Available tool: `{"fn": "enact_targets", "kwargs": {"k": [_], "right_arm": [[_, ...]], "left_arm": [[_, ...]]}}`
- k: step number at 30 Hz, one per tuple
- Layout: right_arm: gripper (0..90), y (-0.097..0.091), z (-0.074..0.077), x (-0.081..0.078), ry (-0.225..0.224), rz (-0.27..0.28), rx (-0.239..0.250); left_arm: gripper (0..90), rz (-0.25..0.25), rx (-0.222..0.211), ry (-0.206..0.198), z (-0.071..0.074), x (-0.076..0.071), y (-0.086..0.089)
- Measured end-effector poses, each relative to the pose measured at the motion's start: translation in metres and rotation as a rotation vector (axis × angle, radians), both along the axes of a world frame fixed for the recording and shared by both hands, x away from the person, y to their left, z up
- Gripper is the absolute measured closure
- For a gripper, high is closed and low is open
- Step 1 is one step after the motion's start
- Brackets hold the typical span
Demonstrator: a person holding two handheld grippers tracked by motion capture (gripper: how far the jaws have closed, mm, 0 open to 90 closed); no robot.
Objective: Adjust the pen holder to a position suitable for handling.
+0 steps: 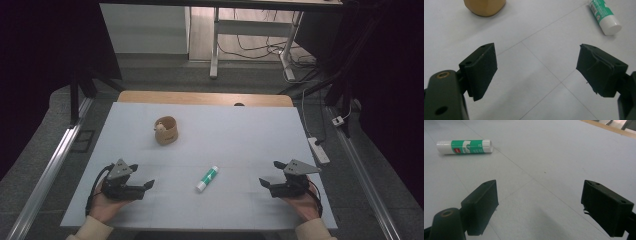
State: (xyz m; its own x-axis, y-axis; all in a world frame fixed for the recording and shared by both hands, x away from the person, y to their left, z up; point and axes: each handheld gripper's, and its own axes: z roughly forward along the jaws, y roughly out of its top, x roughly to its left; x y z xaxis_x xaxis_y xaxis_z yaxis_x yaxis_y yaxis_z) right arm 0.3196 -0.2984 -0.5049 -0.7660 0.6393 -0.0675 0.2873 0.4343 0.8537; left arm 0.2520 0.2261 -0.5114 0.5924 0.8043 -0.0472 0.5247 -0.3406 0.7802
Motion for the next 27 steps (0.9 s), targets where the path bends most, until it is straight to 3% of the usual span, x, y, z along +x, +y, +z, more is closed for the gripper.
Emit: {"fn": "enact_targets", "kwargs": {"k": [15, 27], "right_arm": [[19.1, 0.0078, 0.0032, -0.0032, -0.003, 0.009, -0.002], [20.6, 0.0032, 0.0018, -0.0004, 0.01, -0.004, 0.015]], "left_arm": [[16.6, -0.016, 0.032, -0.022, 0.0004, -0.008, -0.0013], [16.9, -0.025, 0.034, -0.016, -0.0001, -0.0032, -0.0039]]}}
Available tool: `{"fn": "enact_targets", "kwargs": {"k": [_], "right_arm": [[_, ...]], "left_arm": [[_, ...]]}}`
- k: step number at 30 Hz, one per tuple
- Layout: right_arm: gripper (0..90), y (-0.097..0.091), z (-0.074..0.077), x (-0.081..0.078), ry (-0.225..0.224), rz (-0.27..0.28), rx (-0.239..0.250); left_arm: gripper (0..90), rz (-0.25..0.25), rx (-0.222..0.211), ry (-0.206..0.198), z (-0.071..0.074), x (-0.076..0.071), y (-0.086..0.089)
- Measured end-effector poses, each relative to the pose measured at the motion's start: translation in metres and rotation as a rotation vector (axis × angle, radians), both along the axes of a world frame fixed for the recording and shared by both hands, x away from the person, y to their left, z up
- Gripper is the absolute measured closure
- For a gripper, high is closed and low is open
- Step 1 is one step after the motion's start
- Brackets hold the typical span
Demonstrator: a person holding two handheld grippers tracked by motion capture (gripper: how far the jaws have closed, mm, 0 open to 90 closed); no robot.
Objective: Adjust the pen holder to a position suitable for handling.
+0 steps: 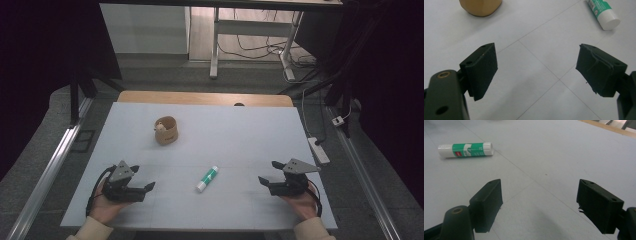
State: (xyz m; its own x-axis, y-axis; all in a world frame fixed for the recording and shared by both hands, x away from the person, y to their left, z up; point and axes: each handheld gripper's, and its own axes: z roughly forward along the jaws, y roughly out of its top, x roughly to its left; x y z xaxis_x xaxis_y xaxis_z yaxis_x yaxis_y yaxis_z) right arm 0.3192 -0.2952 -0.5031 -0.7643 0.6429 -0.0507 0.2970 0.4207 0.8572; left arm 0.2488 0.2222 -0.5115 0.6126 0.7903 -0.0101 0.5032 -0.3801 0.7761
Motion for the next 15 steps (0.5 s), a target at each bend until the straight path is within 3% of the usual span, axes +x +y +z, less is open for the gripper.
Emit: {"fn": "enact_targets", "kwargs": {"k": [6, 11, 15], "right_arm": [[20.7, 0.0, 0.0, -0.001, -0.006, 0.006, 0.004], [20.8, 0.0, -0.001, 0.0, -0.003, 0.003, 0.005], [21.1, -0.001, -0.001, 0.0, -0.002, -0.002, 0.008]], "left_arm": [[17.0, 0.01, 0.024, -0.014, 0.005, -0.002, -0.002], [17.0, 0.007, 0.001, -0.008, 0.011, 0.001, -0.003], [16.9, -0.009, 0.016, -0.007, 0.015, 0.006, -0.007]]}}
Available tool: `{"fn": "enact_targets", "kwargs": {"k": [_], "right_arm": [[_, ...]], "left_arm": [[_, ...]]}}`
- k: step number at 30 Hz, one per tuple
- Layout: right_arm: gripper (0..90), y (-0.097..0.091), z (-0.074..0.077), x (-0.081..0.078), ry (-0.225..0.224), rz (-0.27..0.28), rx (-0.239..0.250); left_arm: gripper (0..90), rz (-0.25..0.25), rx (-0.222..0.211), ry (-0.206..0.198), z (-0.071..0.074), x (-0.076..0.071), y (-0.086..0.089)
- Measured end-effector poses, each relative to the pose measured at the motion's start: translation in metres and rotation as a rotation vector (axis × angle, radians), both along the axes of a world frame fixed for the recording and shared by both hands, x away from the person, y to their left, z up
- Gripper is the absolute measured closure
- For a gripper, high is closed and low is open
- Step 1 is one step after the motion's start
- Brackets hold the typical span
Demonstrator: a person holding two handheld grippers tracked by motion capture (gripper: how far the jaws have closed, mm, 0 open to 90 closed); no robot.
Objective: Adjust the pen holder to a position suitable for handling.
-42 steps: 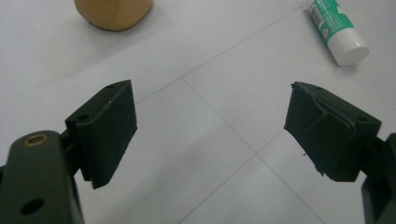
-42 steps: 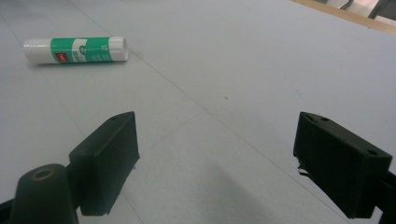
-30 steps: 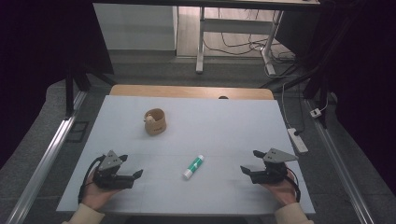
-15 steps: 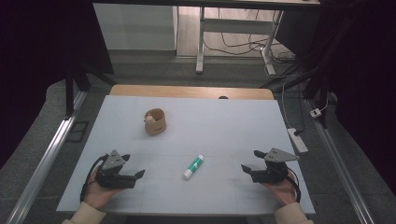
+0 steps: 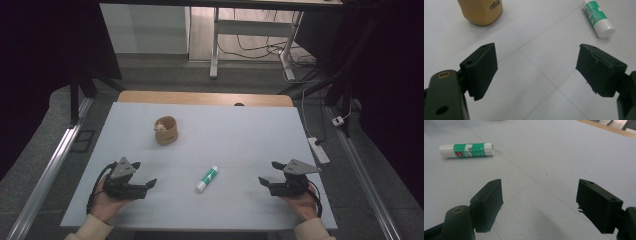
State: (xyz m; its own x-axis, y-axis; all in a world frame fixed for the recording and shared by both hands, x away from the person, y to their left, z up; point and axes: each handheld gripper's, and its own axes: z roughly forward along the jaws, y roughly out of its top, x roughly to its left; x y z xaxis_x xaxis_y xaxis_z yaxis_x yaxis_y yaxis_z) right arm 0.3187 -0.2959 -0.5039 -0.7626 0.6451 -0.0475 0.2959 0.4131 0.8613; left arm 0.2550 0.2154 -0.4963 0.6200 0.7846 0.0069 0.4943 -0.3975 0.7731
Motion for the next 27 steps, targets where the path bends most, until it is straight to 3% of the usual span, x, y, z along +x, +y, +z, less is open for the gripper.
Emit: {"fn": "enact_targets", "kwargs": {"k": [9, 21, 27], "right_arm": [[21.3, -0.002, -0.001, -0.002, 0.0, -0.012, 0.001], [21.3, -0.003, 0.0, -0.003, 0.001, -0.011, 0.006], [21.6, -0.003, -0.001, -0.003, 0.007, -0.011, -0.005]], "left_arm": [[17.2, -0.019, 0.002, 0.011, 0.01, 0.016, -0.002], [18.5, 0.007, 0.006, 0.006, 0.029, 0.043, 0.002], [19.3, 0.022, 0.004, 0.003, 0.032, 0.053, 0.005]]}}
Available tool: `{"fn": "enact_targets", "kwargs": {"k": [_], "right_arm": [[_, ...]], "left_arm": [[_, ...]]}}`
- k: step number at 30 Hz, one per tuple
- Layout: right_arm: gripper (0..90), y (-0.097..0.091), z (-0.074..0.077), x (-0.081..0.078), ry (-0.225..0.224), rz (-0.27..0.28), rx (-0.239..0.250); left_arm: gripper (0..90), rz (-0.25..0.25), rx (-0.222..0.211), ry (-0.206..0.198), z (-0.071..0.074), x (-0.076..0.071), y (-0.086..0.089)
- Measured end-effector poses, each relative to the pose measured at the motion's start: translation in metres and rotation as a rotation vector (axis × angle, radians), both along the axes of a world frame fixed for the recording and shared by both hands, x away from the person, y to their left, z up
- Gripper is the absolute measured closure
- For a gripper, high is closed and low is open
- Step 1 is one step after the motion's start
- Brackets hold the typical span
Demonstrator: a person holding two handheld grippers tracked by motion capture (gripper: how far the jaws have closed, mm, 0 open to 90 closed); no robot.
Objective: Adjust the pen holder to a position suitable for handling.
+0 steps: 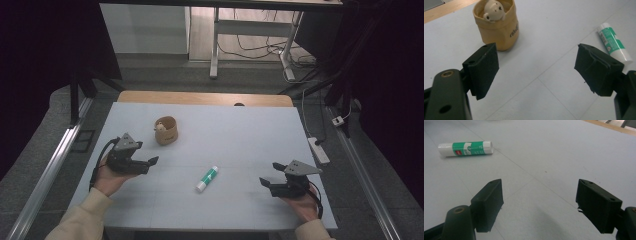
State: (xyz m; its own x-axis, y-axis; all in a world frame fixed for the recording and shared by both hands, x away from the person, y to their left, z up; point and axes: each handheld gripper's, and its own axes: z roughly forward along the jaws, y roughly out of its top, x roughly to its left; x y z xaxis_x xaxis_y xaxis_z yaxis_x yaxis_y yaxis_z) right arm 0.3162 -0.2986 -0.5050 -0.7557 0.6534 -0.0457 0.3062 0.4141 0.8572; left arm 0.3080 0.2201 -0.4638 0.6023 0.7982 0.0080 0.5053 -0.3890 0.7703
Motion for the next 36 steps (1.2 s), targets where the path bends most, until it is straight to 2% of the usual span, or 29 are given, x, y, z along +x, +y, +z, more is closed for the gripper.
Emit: {"fn": "enact_targets", "kwargs": {"k": [17, 32, 36], "right_arm": [[21.8, 0.0, 0.0, -0.001, 0.0, 0.003, -0.008], [21.8, 0.001, -0.002, 0.0, -0.001, 0.006, -0.019], [21.8, 0.001, 0.0, -0.001, 0.001, 0.007, -0.009]], "left_arm": [[21.9, 0.091, 0.0, 0.026, -0.002, 0.033, 0.017], [25.9, 0.122, 0.047, 0.049, -0.001, 0.064, 0.02], [28.3, 0.135, 0.06, 0.056, -0.002, 0.074, 0.019]]}}
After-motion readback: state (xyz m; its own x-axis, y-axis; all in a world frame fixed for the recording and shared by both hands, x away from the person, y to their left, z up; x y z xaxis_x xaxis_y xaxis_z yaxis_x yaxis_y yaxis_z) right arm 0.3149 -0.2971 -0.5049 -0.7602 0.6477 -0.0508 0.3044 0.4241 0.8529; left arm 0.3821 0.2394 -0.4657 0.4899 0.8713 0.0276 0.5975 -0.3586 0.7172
